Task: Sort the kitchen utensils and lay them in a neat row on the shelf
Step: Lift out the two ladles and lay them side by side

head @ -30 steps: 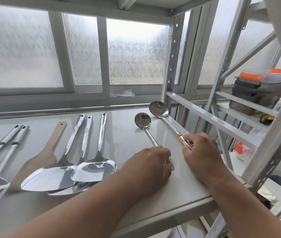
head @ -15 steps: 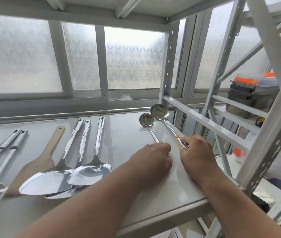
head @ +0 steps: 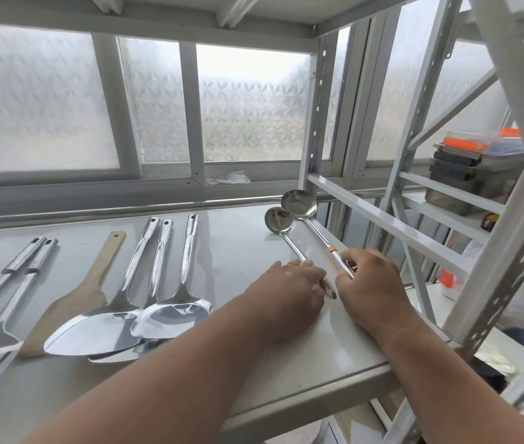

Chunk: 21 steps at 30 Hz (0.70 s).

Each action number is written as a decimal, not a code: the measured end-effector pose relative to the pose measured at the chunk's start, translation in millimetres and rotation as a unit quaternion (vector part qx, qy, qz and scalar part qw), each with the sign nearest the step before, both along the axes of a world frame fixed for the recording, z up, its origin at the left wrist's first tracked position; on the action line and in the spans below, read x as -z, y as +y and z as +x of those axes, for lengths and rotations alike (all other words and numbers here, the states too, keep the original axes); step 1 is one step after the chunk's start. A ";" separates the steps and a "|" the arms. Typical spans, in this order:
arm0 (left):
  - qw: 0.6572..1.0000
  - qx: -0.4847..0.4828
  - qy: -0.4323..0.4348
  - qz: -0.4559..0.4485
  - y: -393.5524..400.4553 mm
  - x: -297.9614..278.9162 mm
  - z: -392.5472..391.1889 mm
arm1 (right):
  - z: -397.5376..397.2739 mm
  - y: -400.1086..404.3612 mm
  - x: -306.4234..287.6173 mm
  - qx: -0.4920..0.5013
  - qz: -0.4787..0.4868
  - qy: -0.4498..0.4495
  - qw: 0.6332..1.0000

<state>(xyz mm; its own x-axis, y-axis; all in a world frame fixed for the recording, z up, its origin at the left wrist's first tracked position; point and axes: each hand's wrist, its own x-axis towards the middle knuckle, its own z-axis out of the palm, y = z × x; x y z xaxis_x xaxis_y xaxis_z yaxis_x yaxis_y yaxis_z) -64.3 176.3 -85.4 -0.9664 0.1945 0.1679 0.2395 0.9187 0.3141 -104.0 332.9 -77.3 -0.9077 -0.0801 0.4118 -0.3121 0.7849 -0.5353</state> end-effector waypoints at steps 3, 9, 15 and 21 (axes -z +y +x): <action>1.000 0.013 0.002 -0.017 2.6 2.8 -5.0 | -1.0 0.1 0.2 0.000 -0.003 0.003 1.000; 0.999 0.030 0.003 -0.019 1.6 4.2 -4.5 | -5.8 0.4 2.3 0.003 -0.001 0.010 1.000; 1.000 0.020 0.002 0.013 -1.2 -0.5 2.3 | -6.4 1.6 3.3 0.010 -0.001 0.016 1.000; 1.000 0.016 0.001 0.016 -0.8 -0.8 1.5 | -4.3 0.4 1.5 0.010 -0.017 -0.002 1.000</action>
